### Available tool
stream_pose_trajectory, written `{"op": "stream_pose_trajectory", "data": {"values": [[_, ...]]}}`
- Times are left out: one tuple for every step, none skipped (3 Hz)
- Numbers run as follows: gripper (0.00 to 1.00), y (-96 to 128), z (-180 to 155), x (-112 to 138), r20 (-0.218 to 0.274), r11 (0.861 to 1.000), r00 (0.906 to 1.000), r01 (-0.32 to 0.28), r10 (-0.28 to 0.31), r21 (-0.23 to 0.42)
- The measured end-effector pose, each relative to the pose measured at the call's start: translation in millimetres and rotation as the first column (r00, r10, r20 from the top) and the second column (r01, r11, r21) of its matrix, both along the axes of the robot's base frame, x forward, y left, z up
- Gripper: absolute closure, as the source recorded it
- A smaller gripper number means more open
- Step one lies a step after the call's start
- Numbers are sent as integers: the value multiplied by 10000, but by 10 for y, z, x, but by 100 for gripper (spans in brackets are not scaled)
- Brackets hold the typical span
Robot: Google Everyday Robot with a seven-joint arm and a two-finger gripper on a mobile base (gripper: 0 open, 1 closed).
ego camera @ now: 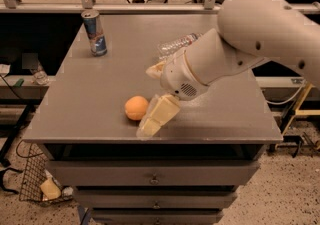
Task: Move orange near redbull can
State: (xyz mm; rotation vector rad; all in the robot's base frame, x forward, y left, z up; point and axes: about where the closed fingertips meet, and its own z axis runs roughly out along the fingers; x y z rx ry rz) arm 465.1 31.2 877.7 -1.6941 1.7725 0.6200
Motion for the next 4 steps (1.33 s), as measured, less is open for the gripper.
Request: {"op": "stream_pose_trajectory", "data": {"values": [[0,164,-162,39,41,9989,10000,38,-36,-467],[0,172,-253,91,9,9977,9999,168,-167,-659],[18,166,-343,131,-79,9969,9998,165,-171,-771],[41,156,-419,159,-193,9962,9997,131,-148,-860]]}}
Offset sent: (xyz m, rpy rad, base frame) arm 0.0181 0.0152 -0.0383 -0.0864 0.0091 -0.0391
